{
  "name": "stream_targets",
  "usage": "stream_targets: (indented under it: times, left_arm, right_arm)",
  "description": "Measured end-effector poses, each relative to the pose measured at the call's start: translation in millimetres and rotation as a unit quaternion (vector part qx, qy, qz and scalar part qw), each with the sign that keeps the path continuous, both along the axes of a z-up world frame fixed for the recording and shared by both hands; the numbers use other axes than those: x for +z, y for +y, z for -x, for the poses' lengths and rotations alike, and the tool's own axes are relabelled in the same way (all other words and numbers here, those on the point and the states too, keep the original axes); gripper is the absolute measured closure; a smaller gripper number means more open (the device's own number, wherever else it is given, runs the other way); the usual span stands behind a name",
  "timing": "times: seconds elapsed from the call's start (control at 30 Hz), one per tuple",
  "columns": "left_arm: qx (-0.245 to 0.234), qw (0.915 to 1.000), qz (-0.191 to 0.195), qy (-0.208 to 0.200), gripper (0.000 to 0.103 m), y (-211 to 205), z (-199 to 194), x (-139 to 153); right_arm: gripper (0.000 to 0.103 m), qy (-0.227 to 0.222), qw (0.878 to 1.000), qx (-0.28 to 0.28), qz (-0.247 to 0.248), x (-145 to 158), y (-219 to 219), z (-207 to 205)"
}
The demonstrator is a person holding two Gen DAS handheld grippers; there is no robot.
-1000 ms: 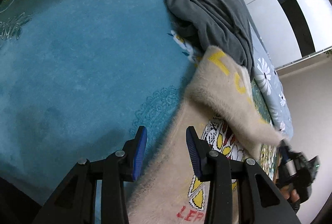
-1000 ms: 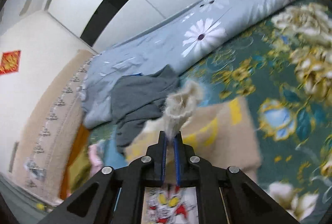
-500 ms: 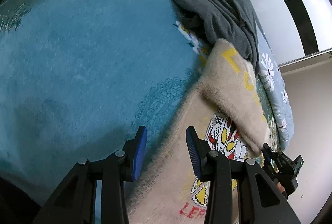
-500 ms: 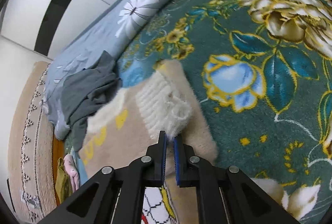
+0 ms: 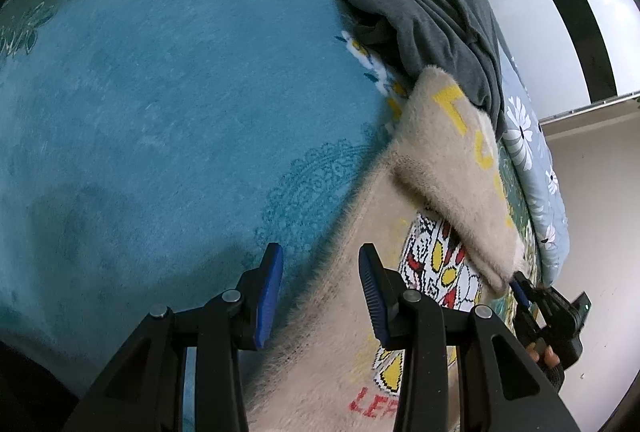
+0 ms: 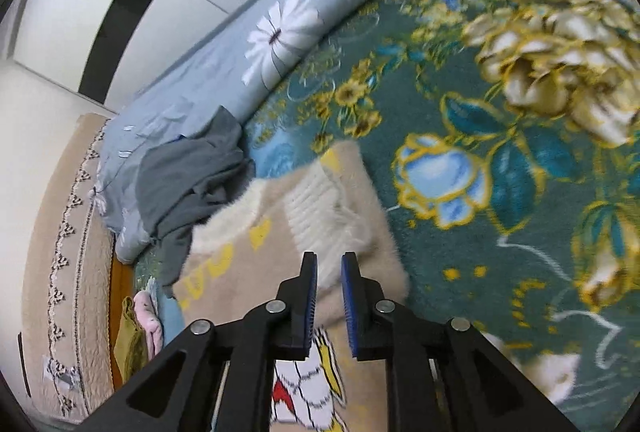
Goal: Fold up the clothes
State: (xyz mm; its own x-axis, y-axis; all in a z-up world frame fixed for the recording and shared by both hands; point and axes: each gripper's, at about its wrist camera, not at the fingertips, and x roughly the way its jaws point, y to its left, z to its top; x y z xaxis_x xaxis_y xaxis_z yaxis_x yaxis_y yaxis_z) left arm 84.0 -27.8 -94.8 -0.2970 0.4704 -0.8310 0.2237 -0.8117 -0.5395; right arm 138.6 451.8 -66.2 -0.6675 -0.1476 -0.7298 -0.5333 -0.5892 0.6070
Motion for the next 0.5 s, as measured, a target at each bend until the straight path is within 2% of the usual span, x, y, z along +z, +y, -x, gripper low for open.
stream_targets:
  times: [0.13, 0.33, 0.4, 0.5]
  left_arm:
    - [-0.004, 1.0, -0.007, 0.001, 0.062, -2, 0, 2]
    - [-0.015, 0.9997, -0.015, -0.009, 0.062, -3, -2, 2]
    - [-0.026, 0.9995, -0.01, -0.014, 0.062, -1, -3, 2]
    - [-0.054, 0.9982, 0.009, -0.023, 0.059, 7, -7, 1]
  right_arm:
    - [0.076, -0.007, 1.0, 0.003, -0.005, 6, -4, -44]
    - [0.073, -0.039, 0.999, 0.004, 0.014, -9, -22, -102]
    - [0.064, -0.048, 0.999, 0.01, 0.022, -15, -32, -117]
    - [0.062, -0.06, 0.998, 0.016, 0.033, -25, -46, -133]
